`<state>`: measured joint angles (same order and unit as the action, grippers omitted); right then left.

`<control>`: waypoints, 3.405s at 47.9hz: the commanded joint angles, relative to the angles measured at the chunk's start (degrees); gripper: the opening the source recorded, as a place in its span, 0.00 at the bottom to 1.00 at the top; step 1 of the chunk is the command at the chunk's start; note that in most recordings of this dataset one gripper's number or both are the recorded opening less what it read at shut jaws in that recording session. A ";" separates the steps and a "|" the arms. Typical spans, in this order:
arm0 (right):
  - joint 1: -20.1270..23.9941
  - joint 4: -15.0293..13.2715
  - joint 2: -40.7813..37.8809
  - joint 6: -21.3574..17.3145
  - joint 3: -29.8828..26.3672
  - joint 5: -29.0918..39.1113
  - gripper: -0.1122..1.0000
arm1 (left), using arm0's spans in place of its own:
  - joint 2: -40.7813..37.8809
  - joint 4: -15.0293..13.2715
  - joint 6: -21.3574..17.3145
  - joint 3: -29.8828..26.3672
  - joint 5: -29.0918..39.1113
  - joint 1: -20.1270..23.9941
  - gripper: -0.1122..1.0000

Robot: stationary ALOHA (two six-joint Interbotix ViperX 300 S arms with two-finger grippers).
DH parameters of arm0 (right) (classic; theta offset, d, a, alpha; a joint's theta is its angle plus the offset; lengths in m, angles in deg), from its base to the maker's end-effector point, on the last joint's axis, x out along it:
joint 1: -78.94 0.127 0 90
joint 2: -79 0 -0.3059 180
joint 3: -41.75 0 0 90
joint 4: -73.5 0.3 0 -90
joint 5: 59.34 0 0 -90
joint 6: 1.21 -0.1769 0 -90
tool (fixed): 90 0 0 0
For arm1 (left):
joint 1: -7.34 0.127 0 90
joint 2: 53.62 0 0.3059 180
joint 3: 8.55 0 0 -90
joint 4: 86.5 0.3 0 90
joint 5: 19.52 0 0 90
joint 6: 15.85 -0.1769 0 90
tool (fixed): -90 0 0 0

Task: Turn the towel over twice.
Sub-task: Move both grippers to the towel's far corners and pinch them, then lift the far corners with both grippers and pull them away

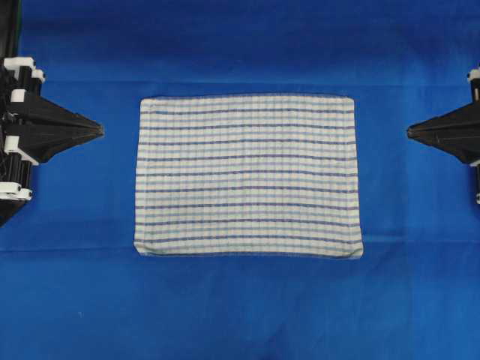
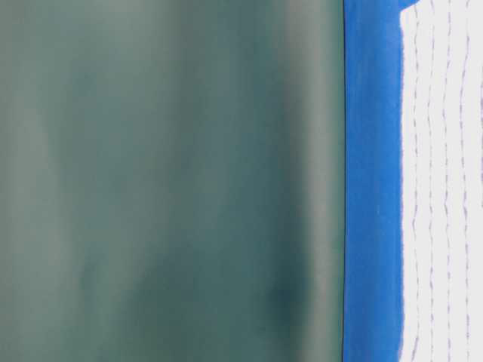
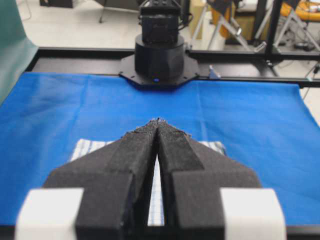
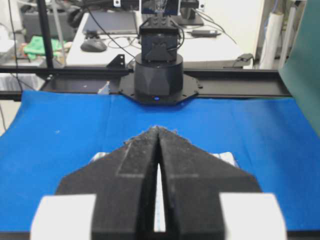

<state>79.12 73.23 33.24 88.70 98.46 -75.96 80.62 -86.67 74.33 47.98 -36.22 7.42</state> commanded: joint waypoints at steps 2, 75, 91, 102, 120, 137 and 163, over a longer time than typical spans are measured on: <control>-1.32 0.35 -0.53 -0.35 -1.85 0.00 0.10 | -0.44 -1.23 -0.09 -0.97 -0.09 -0.09 0.10; -27.69 2.20 -54.84 -5.01 -6.77 -1.49 0.65 | -56.95 -2.20 0.79 3.96 -27.16 24.35 0.86; -27.69 2.20 -54.84 -4.92 -6.59 -1.49 0.56 | -59.41 -2.11 3.69 3.16 -26.02 24.70 0.64; -27.69 2.20 -54.84 -4.83 -6.42 -1.14 0.15 | -59.41 -1.85 3.69 2.72 -23.64 24.52 0.15; -28.74 2.37 -52.03 -4.92 -6.33 -1.23 0.15 | -56.16 -1.93 2.72 2.02 -23.03 24.70 0.13; -37.27 1.49 -39.55 -3.52 -7.03 0.00 0.15 | -41.48 -1.85 -2.99 -3.43 -13.54 30.32 0.13; -42.01 0.18 -18.90 2.37 -17.31 14.85 0.15 | -21.36 -1.67 -13.10 -13.62 1.67 34.80 0.13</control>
<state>37.37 73.50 12.41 90.90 83.52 -62.24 56.97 -88.52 61.32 37.00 -37.01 41.88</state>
